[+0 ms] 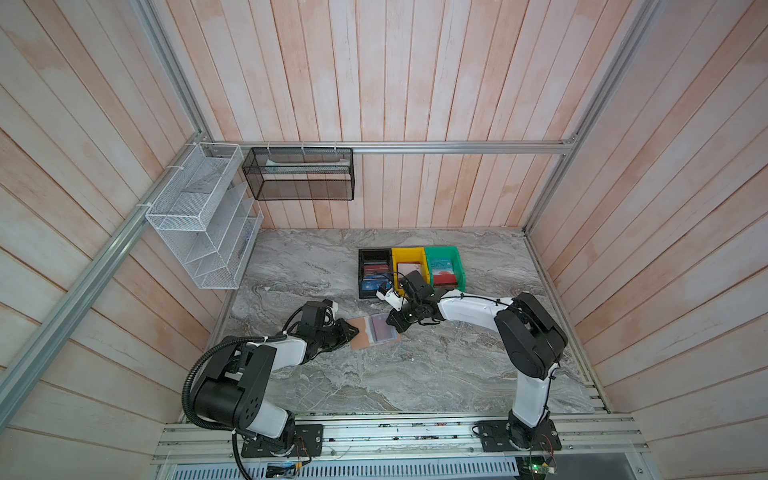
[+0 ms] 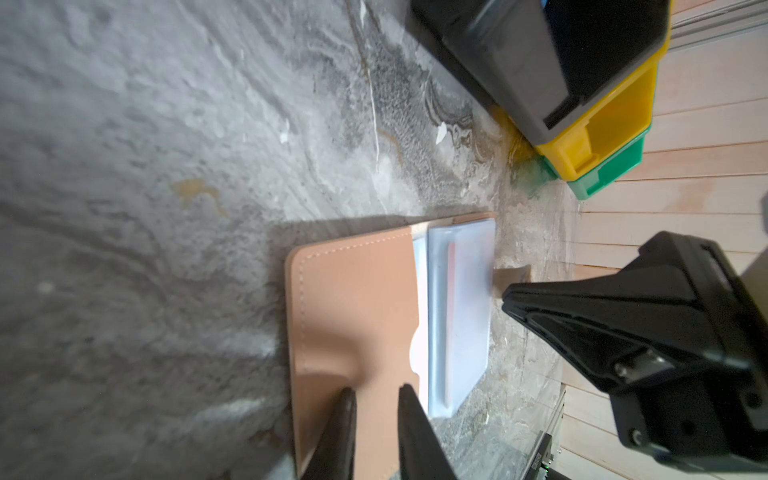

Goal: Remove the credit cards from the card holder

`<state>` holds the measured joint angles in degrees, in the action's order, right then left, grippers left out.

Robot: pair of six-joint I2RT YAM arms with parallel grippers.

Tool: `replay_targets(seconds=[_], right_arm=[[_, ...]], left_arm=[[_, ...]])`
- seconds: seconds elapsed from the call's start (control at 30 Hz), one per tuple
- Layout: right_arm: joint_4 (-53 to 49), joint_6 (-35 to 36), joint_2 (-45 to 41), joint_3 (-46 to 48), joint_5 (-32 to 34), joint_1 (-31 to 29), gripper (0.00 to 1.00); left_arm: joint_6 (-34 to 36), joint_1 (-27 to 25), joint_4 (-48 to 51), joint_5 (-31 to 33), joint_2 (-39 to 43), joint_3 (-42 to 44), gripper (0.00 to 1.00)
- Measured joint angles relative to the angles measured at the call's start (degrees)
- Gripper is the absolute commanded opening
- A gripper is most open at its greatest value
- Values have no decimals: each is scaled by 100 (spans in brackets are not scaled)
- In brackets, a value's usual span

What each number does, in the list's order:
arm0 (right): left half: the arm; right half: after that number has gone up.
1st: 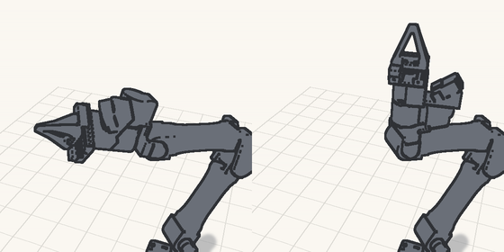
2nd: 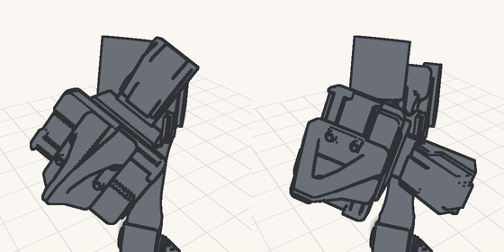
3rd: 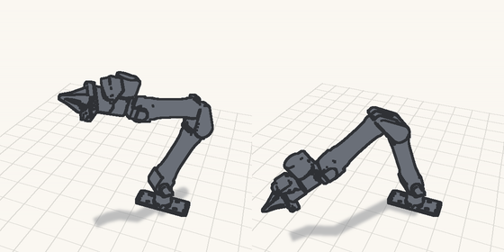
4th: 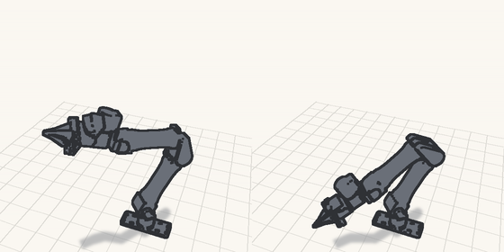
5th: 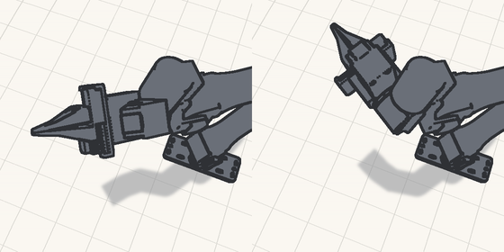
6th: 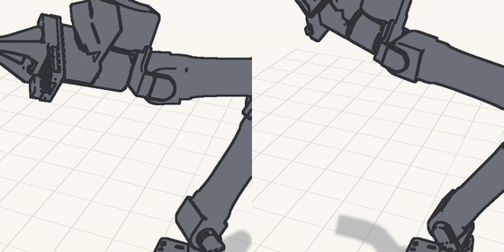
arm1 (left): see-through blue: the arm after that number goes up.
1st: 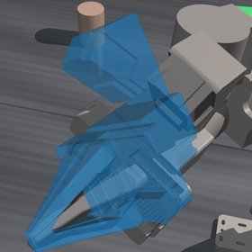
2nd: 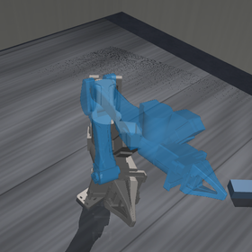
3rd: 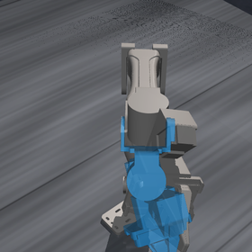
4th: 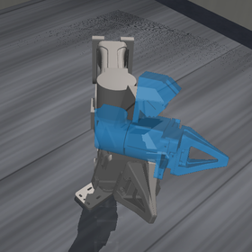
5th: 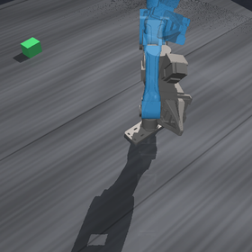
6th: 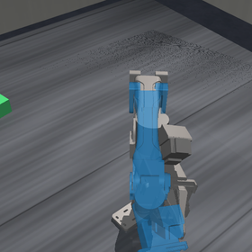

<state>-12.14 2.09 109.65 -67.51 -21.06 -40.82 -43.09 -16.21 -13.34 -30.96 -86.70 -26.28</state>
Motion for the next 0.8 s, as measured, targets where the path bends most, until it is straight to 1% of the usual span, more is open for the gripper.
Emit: replay_targets(seconds=[0.17, 0.33, 0.8], right_arm=[[-2, 0, 0, 179, -4, 162, 0], [0, -2, 11, 177, -74, 181, 0], [-4, -50, 216, -103, -153, -68, 0]], left_arm=[[0, -9, -125, -4, -96, 0, 22], [-2, -9, -302, -20, -195, 0, 22], [0, -9, -411, -31, -258, -2, 22]])
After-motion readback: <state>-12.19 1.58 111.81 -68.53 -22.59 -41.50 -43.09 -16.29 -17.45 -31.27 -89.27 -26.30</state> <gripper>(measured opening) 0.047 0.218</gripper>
